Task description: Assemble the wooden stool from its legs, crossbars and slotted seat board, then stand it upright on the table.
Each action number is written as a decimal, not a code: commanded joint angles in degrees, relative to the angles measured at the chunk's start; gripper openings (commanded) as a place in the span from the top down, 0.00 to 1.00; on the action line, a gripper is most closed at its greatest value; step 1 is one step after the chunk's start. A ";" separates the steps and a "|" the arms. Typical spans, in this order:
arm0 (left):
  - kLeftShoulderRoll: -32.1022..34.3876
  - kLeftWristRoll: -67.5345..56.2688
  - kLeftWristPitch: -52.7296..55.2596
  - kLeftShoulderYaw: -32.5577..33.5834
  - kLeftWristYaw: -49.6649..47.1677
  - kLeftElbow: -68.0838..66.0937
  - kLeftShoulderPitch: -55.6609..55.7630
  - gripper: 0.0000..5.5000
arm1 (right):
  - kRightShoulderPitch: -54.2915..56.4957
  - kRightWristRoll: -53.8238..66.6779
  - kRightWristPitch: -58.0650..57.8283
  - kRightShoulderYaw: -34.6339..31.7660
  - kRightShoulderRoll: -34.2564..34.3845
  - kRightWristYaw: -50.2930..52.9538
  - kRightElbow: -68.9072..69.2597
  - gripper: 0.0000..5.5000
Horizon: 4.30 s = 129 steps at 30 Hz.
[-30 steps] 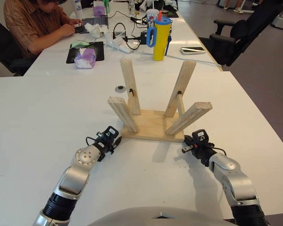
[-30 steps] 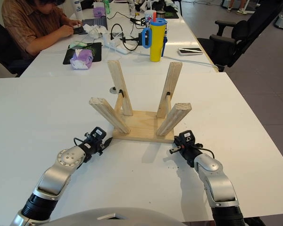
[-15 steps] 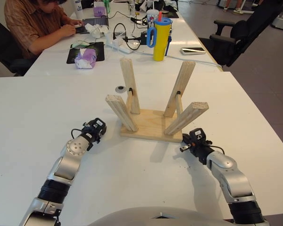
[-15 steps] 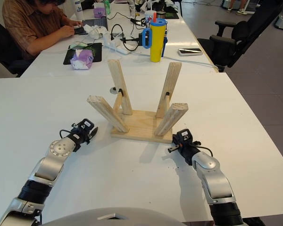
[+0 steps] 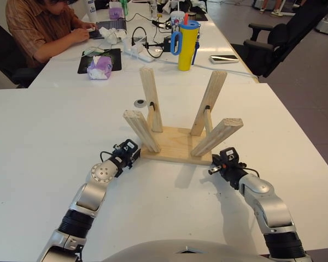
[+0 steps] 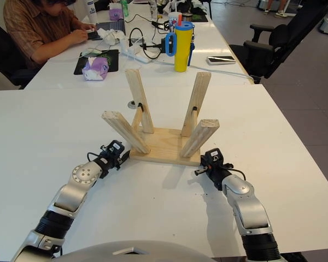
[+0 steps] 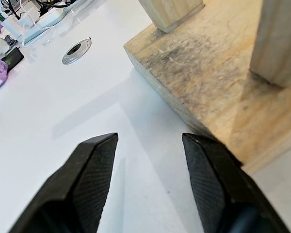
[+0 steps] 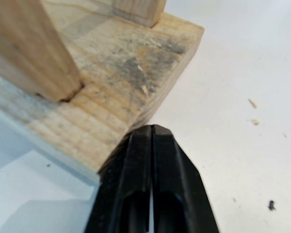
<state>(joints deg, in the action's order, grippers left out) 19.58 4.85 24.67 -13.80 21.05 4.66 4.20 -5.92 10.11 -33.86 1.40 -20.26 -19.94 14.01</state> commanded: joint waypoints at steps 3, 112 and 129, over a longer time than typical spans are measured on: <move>-7.20 -16.25 14.46 1.66 6.68 11.71 -1.31 0.54 | 3.00 13.21 -15.65 1.28 3.66 -5.07 9.67 1.00; -3.24 -61.95 14.97 51.59 -23.47 -42.53 40.31 0.76 | 23.65 2.51 -4.81 -2.98 5.49 1.34 -29.60 1.00; -6.32 -79.01 11.06 63.83 -14.33 -28.58 34.11 0.30 | 22.31 2.04 -4.54 -1.54 4.81 -0.86 -30.24 1.00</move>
<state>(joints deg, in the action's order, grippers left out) 14.47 -69.94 35.20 48.07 3.87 -28.96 40.79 19.25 13.29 -35.94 -1.63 -15.34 -20.45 -14.09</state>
